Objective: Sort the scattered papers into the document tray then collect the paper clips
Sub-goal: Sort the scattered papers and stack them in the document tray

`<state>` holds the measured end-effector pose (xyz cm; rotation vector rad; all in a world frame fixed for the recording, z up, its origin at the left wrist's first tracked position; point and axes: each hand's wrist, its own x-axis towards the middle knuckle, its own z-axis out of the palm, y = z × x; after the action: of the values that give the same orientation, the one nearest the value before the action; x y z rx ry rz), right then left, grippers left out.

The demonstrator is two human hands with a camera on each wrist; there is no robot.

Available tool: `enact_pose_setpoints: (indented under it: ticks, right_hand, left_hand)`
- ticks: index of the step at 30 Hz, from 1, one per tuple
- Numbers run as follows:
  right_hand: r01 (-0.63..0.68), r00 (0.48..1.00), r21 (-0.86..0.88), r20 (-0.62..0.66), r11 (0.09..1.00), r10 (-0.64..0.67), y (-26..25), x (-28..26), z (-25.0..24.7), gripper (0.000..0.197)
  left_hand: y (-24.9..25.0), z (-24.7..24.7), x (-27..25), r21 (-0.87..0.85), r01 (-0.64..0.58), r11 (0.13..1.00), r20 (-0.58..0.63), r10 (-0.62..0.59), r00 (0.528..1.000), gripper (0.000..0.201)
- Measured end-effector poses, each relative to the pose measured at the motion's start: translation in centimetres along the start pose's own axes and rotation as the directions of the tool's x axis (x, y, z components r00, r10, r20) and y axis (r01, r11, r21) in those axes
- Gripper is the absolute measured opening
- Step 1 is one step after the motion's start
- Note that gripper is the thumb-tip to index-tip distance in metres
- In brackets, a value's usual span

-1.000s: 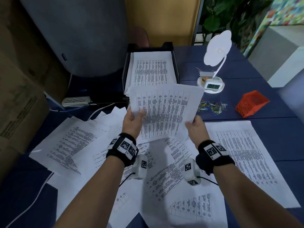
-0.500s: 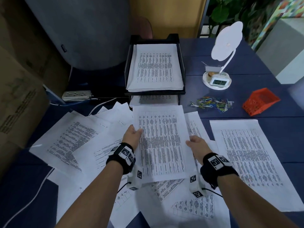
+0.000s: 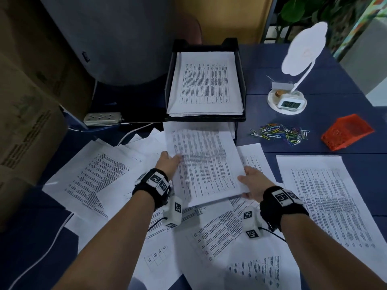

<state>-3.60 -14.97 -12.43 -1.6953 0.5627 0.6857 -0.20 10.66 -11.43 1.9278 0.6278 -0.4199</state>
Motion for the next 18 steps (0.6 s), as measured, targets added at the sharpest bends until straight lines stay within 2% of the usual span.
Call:
enact_pose_setpoints:
  ticks: [4, 7, 9, 12, 14, 16, 18]
  right_hand:
    - [0.082, 0.994, 0.119, -0.075, 0.99, -0.074, -2.7, 1.5, 0.1, 0.02]
    - [0.185, 0.976, 0.129, -0.139, 0.974, -0.167, -5.2, 3.1, 0.5, 0.027]
    - [0.202, 0.973, 0.15, -0.145, 0.968, -0.181, -6.9, 4.0, 0.6, 0.03]
    - [0.169, 0.985, 0.231, -0.083, 0.958, -0.154, -9.0, 5.0, 0.5, 0.025]
    - [0.147, 0.989, 0.302, -0.029, 0.942, -0.145, -9.8, 5.8, 0.2, 0.033]
    - [0.123, 0.992, 0.291, -0.02, 0.949, -0.122, -10.4, 6.4, 0.2, 0.04]
    - [0.146, 0.988, 0.275, -0.092, 0.95, -0.125, -11.0, 6.9, 0.4, 0.026]
  left_hand:
    - [-0.6, -0.3, 0.6, -0.086, 0.056, 0.995, 0.167, -0.041, 0.985, 0.056]
    - [0.5, -1.0, 1.2, -0.115, 0.062, 0.991, 0.225, -0.035, 0.974, 0.046]
    - [1.6, -1.5, 2.0, -0.129, 0.052, 0.99, 0.219, -0.023, 0.975, 0.041]
    - [3.5, -2.0, 3.6, -0.172, 0.011, 0.985, 0.156, 0.016, 0.988, 0.036]
    - [4.6, -2.1, 5.1, -0.241, 0.006, 0.971, 0.121, 0.024, 0.992, 0.048]
    - [5.5, -2.0, 6.4, -0.299, -0.003, 0.954, 0.101, 0.035, 0.994, 0.052]
    - [6.2, -1.7, 7.6, -0.313, -0.041, 0.949, 0.055, 0.061, 0.997, 0.045]
